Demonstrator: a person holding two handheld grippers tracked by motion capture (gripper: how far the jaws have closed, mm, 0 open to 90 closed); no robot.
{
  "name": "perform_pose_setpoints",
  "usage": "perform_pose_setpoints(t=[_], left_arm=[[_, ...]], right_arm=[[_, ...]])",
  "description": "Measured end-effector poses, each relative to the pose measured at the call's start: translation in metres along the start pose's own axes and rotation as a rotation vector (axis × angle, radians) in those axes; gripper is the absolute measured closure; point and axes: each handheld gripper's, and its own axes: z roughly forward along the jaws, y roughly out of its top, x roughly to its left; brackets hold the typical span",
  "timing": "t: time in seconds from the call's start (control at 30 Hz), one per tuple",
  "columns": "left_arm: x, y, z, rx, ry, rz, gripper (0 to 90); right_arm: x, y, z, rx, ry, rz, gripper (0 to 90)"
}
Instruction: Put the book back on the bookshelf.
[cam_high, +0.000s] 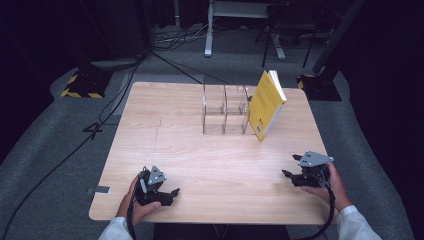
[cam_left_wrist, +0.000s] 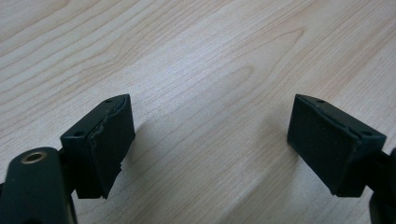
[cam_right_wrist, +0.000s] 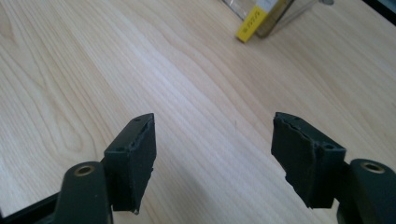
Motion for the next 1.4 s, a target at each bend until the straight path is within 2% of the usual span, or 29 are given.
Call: perform_pose_setpoints(t=[0.33,0.43,0.53,0.6,0.63,0.67,0.77,1.4], left_arm=[[0.0,0.0,0.0,0.0,0.0,0.0,15.5],[0.0,0.0,0.0,0.003,-0.003,0.001,15.5],[0.0,0.0,0.0,0.004,-0.003,0.001,15.4],[0.0,0.0,0.0,0.0,0.0,0.0,15.4],[0.0,0.0,0.0,0.0,0.0,0.0,15.4],[0.0,0.0,0.0,0.001,-0.002,0.001,15.4],[0.0,0.0,0.001,-0.002,-0.008,-0.01,15.3],[0.0,0.0,0.0,-0.001,-0.001,-0.006,15.3]], right_arm=[[0.0,-0.038,-0.003,0.012,0.0,0.065,32.0],[-0.001,-0.049,-0.005,0.001,0.01,0.12,31.8],[-0.003,-0.064,-0.007,-0.008,0.036,0.2,29.9],[-0.005,-0.072,-0.009,-0.034,0.05,0.256,28.2],[-0.005,-0.072,-0.009,-0.034,0.05,0.256,28.2],[-0.005,-0.074,-0.01,-0.032,0.023,0.291,25.6],[-0.008,-0.075,-0.008,-0.025,0.045,0.322,25.1],[-0.008,-0.074,-0.007,-0.024,0.043,0.317,23.4]])
